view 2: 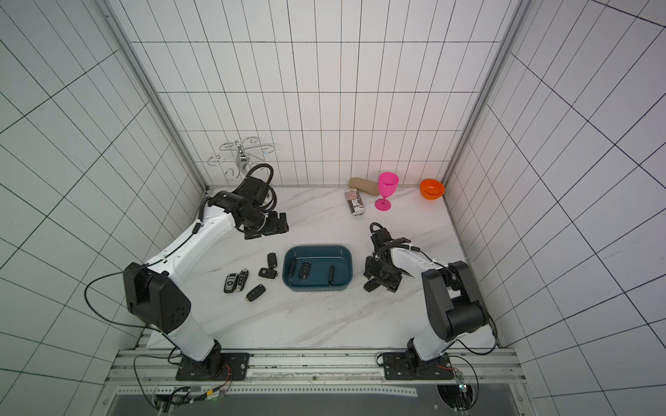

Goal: Place the car key into the storage box
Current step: Pick up the car key from the center of the board.

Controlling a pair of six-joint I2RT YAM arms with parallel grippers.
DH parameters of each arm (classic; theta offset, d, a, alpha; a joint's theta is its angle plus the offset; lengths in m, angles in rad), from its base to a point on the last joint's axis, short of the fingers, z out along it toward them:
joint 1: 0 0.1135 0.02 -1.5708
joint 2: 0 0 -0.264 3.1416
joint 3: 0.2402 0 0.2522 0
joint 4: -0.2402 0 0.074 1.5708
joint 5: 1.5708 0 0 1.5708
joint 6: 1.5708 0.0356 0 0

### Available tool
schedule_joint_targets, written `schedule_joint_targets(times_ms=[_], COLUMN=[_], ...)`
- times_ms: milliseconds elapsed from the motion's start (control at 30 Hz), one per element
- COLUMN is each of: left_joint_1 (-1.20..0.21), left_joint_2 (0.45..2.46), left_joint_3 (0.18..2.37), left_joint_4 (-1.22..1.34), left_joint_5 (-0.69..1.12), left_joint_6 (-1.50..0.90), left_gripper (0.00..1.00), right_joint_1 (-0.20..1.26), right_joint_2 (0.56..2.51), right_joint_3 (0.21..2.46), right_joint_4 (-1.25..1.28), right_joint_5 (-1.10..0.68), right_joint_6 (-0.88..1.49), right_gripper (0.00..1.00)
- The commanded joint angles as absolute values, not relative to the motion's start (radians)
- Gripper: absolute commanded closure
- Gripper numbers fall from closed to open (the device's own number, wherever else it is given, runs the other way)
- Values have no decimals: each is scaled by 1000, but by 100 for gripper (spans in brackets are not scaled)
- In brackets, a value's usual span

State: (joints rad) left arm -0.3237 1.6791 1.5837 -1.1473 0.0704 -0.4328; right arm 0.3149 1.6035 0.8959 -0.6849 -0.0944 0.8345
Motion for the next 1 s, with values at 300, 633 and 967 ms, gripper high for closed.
schedule_joint_targets(times_ms=[300, 633, 967], left_joint_1=[-207, -206, -199], left_joint_2=[1726, 1717, 1727], left_joint_3=[1398, 1374, 1366], left_joint_4=[-1094, -1057, -1049], left_joint_5=[6, 20, 22], left_joint_6=[-432, -433, -434], left_gripper=[3, 2, 2], right_joint_1=[369, 430, 462], right_joint_2=[1654, 1646, 1632], right_joint_3=[866, 804, 801], right_joint_4=[-613, -574, -577], right_joint_5=[-142, -156, -169], right_joint_6=[886, 940, 955], right_gripper=[37, 44, 65])
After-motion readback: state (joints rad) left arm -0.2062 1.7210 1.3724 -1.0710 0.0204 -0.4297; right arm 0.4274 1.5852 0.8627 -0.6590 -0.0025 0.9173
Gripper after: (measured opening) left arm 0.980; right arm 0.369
